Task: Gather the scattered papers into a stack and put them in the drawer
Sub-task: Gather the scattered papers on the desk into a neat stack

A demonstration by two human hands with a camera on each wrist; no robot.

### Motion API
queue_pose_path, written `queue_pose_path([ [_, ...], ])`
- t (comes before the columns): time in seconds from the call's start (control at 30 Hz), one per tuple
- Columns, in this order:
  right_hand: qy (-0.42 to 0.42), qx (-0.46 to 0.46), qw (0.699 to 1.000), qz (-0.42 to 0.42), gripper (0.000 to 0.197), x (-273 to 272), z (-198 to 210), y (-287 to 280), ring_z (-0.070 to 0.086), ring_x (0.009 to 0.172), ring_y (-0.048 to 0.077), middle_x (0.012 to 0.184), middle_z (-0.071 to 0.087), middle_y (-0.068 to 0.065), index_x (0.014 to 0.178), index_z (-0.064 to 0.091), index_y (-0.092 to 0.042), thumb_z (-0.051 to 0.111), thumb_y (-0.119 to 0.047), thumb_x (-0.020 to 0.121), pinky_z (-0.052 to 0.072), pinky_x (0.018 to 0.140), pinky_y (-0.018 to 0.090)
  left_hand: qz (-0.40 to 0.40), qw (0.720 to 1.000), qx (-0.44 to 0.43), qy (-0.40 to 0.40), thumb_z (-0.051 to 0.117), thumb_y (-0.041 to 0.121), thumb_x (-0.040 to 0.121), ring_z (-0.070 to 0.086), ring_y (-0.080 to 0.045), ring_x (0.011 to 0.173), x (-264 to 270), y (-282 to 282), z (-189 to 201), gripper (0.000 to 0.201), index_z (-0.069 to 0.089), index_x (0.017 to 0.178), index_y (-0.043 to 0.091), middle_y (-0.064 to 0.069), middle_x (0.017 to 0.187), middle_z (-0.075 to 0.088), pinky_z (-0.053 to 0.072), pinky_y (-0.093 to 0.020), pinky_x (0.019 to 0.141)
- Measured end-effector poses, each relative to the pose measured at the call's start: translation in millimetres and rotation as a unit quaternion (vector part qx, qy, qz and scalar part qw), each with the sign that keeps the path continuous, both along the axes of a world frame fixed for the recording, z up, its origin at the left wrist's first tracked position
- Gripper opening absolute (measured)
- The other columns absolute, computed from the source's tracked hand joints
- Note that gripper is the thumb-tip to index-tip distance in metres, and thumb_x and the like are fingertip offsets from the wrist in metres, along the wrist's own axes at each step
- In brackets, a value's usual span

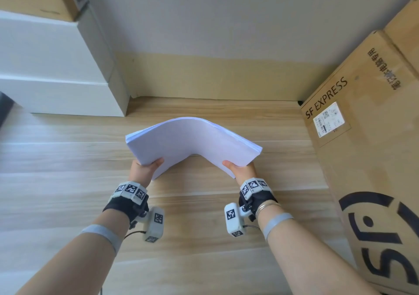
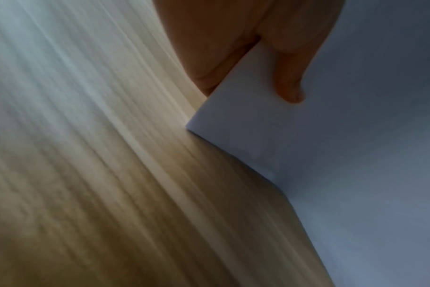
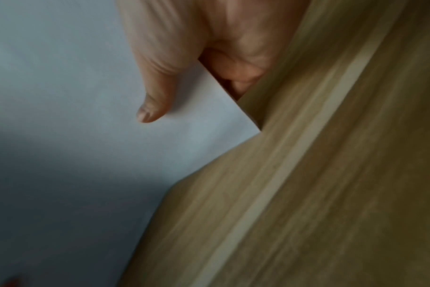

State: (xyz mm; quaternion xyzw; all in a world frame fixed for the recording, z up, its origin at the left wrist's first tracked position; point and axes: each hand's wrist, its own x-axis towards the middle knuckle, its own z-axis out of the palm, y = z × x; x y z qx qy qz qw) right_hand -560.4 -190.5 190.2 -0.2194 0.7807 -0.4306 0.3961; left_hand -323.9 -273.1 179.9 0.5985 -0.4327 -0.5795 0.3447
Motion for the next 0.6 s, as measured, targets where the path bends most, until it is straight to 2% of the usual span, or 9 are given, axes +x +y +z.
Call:
queue_pose_path([
  [0.1, 0.002, 0.022, 1.000, -0.022, 0.030, -1.9, -6.5, -5.4, 0.057, 0.088, 0.017, 0.094, 0.063, 0.005, 0.104, 0.066, -0.001, 0.073, -0.012, 0.078, 0.040, 0.075, 0.025, 0.006, 0.999, 0.010, -0.039, 0.073, 0.010, 0.076, 0.052, -0.023, 0.092, -3.2, -4.9, -2.6, 0.026, 0.056, 0.095, 0.008, -0.010, 0.099, 0.057, 0.042, -0.035, 0.082],
  [0.17, 0.018, 0.029, 0.999, -0.027, 0.027, -9.5, -4.7, -10.6, 0.059, 0.085, 0.021, 0.093, 0.066, 0.011, 0.100, 0.067, 0.003, 0.072, -0.014, 0.079, 0.041, 0.073, 0.026, 0.006, 0.998, 0.016, -0.053, 0.074, 0.012, 0.075, 0.051, -0.022, 0.091, -2.2, -10.0, -4.0, 0.031, 0.061, 0.101, 0.004, -0.010, 0.099, 0.057, 0.040, -0.033, 0.079],
  [0.27, 0.070, 0.047, 0.996, 0.029, 0.025, -23.5, 9.1, -19.8, 0.064, 0.089, 0.026, 0.101, 0.070, 0.017, 0.100, 0.069, 0.002, 0.071, -0.013, 0.080, 0.041, 0.073, 0.024, -0.022, 0.996, 0.039, -0.082, 0.069, 0.007, 0.080, 0.054, -0.021, 0.092, 2.6, -15.9, 1.2, 0.032, 0.063, 0.110, -0.004, -0.015, 0.101, 0.061, 0.042, -0.032, 0.080],
  [0.3, 0.086, 0.055, 0.993, 0.054, 0.025, -28.1, 16.3, -23.3, 0.065, 0.091, 0.027, 0.105, 0.070, 0.017, 0.101, 0.069, 0.001, 0.070, -0.014, 0.081, 0.042, 0.074, 0.024, -0.032, 0.996, 0.045, -0.074, 0.071, 0.007, 0.078, 0.056, -0.021, 0.094, 5.5, -18.4, 2.5, 0.037, 0.062, 0.112, 0.000, -0.015, 0.106, 0.063, 0.044, -0.033, 0.084],
  [0.37, 0.110, 0.074, 0.986, 0.099, 0.028, -38.1, 31.0, -31.6, 0.065, 0.096, 0.029, 0.109, 0.069, 0.017, 0.104, 0.068, 0.000, 0.069, -0.016, 0.081, 0.045, 0.078, 0.026, -0.050, 0.997, 0.041, -0.031, 0.076, 0.011, 0.070, 0.059, -0.024, 0.099, 10.5, -22.8, 12.2, 0.050, 0.057, 0.116, 0.017, -0.012, 0.114, 0.063, 0.048, -0.040, 0.091],
  [0.43, 0.132, 0.098, 0.977, 0.138, 0.032, -48.4, 46.3, -40.6, 0.065, 0.101, 0.030, 0.113, 0.068, 0.017, 0.108, 0.066, -0.001, 0.071, -0.018, 0.081, 0.046, 0.081, 0.027, -0.041, 0.999, 0.027, 0.010, 0.072, 0.006, 0.075, 0.058, -0.028, 0.102, 14.6, -31.3, 22.1, 0.049, 0.051, 0.115, 0.025, -0.013, 0.114, 0.062, 0.048, -0.045, 0.093],
  [0.5, 0.154, 0.129, 0.961, 0.189, 0.036, -56.0, 61.9, -48.1, 0.064, 0.104, 0.029, 0.117, 0.067, 0.015, 0.112, 0.063, -0.004, 0.071, -0.020, 0.081, 0.046, 0.082, 0.026, -0.024, 1.000, -0.004, 0.015, 0.068, 0.002, 0.079, 0.058, -0.026, 0.097, 16.8, -42.9, 31.4, 0.043, 0.051, 0.110, 0.026, -0.010, 0.107, 0.062, 0.050, -0.037, 0.088],
  [0.57, 0.189, 0.166, 0.938, 0.238, 0.044, -60.2, 78.4, -54.4, 0.062, 0.108, 0.029, 0.121, 0.063, 0.013, 0.118, 0.058, -0.004, 0.071, -0.024, 0.081, 0.045, 0.083, 0.028, -0.055, 0.996, -0.049, -0.049, 0.070, 0.006, 0.078, 0.057, -0.015, 0.084, 17.0, -54.2, 41.9, 0.038, 0.054, 0.105, 0.028, -0.003, 0.098, 0.060, 0.046, -0.024, 0.077],
  [0.6, 0.207, 0.181, 0.928, 0.253, 0.050, -61.2, 86.6, -57.2, 0.060, 0.110, 0.030, 0.124, 0.061, 0.013, 0.121, 0.053, -0.003, 0.071, -0.027, 0.081, 0.044, 0.083, 0.028, -0.088, 0.991, -0.062, -0.084, 0.072, 0.009, 0.077, 0.056, -0.013, 0.080, 16.5, -58.6, 47.3, 0.037, 0.055, 0.104, 0.028, -0.004, 0.096, 0.061, 0.043, -0.022, 0.074],
])
